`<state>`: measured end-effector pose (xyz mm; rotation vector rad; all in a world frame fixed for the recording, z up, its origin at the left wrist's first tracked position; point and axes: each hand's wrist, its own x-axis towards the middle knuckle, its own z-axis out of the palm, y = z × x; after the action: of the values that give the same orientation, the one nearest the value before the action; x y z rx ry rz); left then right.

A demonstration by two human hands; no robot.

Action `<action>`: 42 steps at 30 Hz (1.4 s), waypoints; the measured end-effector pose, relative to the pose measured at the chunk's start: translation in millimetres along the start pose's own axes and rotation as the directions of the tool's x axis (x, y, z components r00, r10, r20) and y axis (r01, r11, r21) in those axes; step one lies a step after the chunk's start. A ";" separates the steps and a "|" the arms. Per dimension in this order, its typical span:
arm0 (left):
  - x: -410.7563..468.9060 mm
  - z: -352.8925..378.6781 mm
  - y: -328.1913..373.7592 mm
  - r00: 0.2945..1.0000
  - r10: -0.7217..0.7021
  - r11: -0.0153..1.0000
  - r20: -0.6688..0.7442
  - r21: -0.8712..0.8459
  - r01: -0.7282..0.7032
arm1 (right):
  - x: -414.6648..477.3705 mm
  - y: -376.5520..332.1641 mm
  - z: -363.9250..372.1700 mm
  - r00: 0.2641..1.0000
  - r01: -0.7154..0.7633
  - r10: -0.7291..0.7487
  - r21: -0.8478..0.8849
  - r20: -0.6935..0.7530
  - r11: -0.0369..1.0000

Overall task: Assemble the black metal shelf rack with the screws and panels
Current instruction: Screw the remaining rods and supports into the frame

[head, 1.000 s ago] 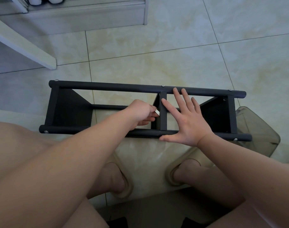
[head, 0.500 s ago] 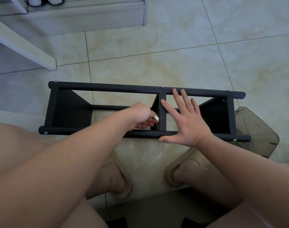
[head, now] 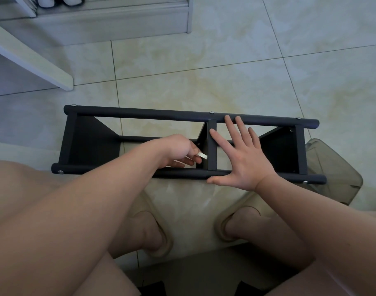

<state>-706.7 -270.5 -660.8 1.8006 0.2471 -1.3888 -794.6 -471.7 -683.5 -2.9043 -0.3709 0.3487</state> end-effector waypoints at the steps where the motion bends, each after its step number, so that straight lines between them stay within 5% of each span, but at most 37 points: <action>1: -0.6 -0.3 -0.1 1.000 0.004 1.000 0.004 0.014 -0.004 | 0.1 0.2 0.0 1.000 0.001 -0.001 -0.002 0.000 1.000; 34: -2.4 5.0 -5.8 0.992 0.123 0.902 -0.022 0.420 -0.102 | -0.8 1.3 2.4 1.000 -0.004 0.004 -0.003 0.020 1.000; 42: -11.0 -2.0 0.7 0.959 0.211 0.862 -0.190 0.498 -0.090 | -1.3 -1.2 -4.9 0.998 -0.025 0.025 -0.002 0.062 1.000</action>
<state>-708.9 -266.0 -650.8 2.3530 -0.1384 -1.1855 -794.8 -471.7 -678.3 -2.9069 -0.3452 0.4432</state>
